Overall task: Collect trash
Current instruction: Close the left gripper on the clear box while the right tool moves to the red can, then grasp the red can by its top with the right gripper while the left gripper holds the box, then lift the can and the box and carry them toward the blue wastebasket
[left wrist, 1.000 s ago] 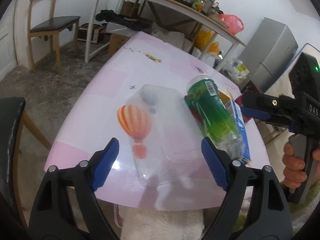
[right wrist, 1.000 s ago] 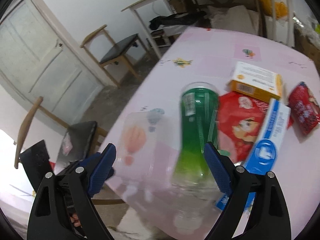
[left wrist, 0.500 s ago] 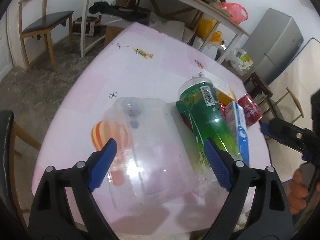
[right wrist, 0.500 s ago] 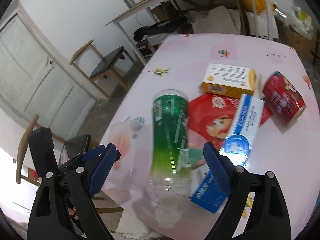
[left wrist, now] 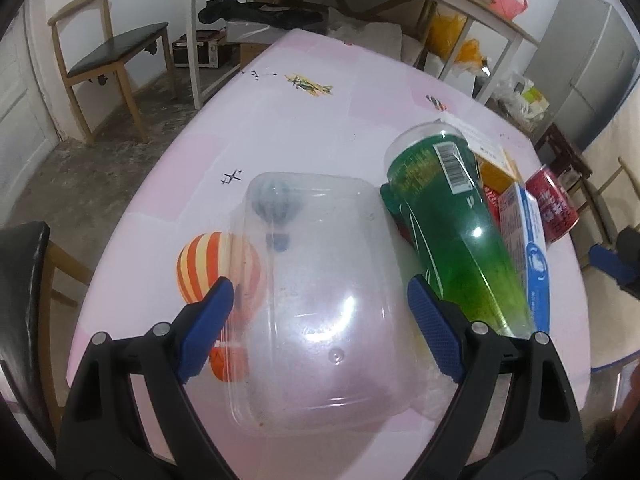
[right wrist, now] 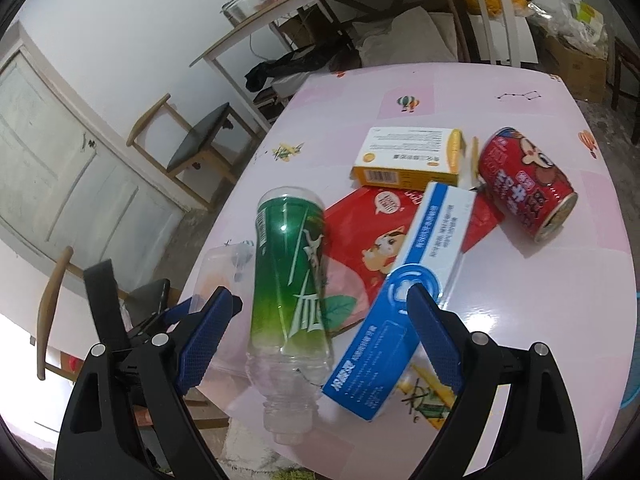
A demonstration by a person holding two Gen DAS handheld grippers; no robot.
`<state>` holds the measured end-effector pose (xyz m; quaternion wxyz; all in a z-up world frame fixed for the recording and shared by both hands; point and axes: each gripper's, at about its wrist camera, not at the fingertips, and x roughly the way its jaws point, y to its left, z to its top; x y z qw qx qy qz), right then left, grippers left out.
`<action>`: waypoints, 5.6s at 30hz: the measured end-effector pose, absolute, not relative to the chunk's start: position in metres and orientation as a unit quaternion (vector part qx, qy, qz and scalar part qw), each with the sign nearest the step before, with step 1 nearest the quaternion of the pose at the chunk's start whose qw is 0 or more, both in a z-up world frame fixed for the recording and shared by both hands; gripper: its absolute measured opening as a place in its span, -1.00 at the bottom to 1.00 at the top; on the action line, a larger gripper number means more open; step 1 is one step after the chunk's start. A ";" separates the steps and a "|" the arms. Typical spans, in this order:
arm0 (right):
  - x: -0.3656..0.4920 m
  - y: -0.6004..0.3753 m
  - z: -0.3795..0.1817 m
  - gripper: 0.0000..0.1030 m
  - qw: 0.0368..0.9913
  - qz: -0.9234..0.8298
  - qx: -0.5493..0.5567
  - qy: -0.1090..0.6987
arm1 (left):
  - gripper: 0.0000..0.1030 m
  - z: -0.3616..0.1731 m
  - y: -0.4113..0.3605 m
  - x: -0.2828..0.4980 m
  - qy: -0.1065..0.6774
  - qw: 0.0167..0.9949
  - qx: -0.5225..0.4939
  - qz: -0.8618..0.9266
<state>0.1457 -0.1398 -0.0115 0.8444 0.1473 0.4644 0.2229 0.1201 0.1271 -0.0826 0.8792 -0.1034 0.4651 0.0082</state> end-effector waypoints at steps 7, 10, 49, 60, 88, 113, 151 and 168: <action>0.144 -0.160 -0.016 0.68 0.845 0.210 0.160 0.465 | 0.64 -0.086 0.127 0.118 0.467 0.881 -0.076 -0.006; 0.144 -0.171 -0.018 0.68 0.846 0.199 0.156 0.469 | 0.64 -0.086 0.132 0.113 0.465 0.882 -0.080 -0.011; 0.156 -0.231 -0.013 0.68 0.858 0.098 0.152 0.481 | 0.70 -0.095 0.140 0.107 0.476 0.875 -0.080 -0.033; 0.195 -0.267 -0.031 0.68 0.862 0.088 0.186 0.464 | 0.70 -0.096 0.145 0.100 0.472 0.877 -0.088 -0.034; 0.248 -0.275 -0.091 0.69 0.882 0.121 0.191 0.414 | 0.70 -0.097 0.141 0.102 0.482 0.871 -0.094 -0.018; 0.168 -0.243 -0.025 0.33 0.870 0.019 -0.030 0.492 | 0.69 -0.096 0.147 0.099 0.479 0.871 -0.102 -0.044; 0.146 -0.220 -0.046 0.24 0.878 0.032 -0.039 0.477 | 0.62 -0.094 0.142 0.101 0.473 0.876 -0.088 -0.023; 0.086 -0.280 0.016 0.24 0.924 0.036 0.067 0.374 | 0.59 0.016 0.115 0.046 0.341 0.935 -0.069 -0.075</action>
